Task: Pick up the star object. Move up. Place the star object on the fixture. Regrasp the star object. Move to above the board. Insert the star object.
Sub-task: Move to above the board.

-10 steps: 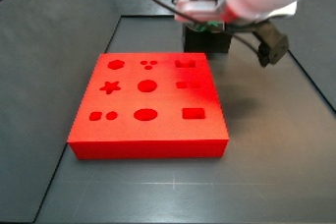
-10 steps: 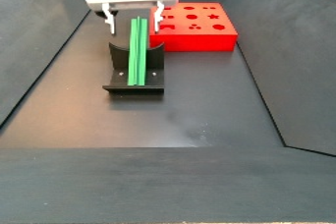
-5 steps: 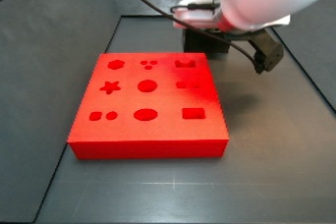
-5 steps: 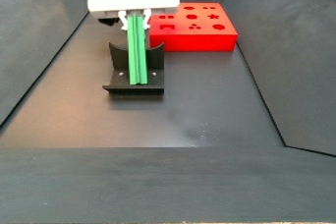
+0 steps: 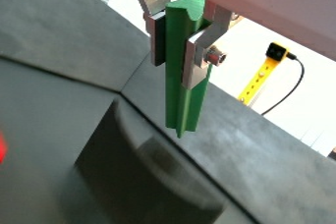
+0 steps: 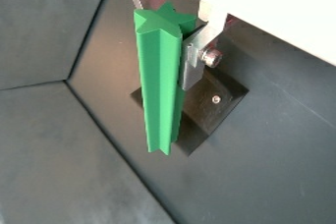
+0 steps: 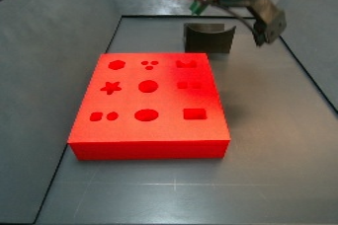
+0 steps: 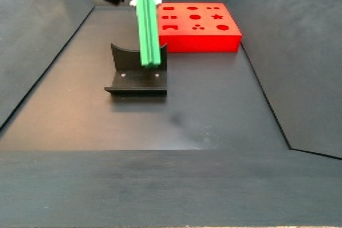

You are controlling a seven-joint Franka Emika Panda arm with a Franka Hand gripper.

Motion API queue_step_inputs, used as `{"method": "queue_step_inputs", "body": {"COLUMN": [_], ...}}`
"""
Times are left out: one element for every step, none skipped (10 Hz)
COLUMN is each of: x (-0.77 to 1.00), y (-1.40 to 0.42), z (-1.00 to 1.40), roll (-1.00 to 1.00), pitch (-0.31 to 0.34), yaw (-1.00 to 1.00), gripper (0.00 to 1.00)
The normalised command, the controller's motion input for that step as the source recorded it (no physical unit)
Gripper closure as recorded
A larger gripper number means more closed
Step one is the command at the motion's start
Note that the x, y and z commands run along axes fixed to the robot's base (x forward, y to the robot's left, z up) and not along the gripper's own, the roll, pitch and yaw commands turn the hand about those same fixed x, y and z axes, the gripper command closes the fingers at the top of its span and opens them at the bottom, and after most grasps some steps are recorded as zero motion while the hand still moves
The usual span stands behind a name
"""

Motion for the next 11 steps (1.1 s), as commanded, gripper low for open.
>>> {"method": "queue_step_inputs", "body": {"x": [-0.2, -0.18, -0.17, -0.16, -0.11, -0.08, -0.05, -0.04, -0.4, -0.39, -0.42], "y": [0.05, 0.04, 0.04, 0.04, 0.02, 0.01, 0.01, 0.0, -1.0, -1.0, -1.0], "z": [1.0, 1.0, 1.0, 1.0, 0.8, 0.69, 0.45, 0.33, 0.47, 0.46, 0.49], "roll": [-0.09, -0.08, -0.07, -0.06, -0.05, -0.05, -0.05, -0.04, -1.0, -1.0, -1.0], "pitch": [-0.02, -0.015, 0.001, 0.009, 0.027, 0.036, 0.059, 0.069, -0.016, -0.019, -0.022], "yaw": [0.0, -0.01, -0.01, -0.02, -0.02, -0.01, -0.01, -0.01, -0.1, -0.1, -0.1], "gripper": [1.0, 1.0, 1.0, 1.0, 1.0, 1.0, 1.0, 1.0, 1.0, 1.0, 1.0]}}
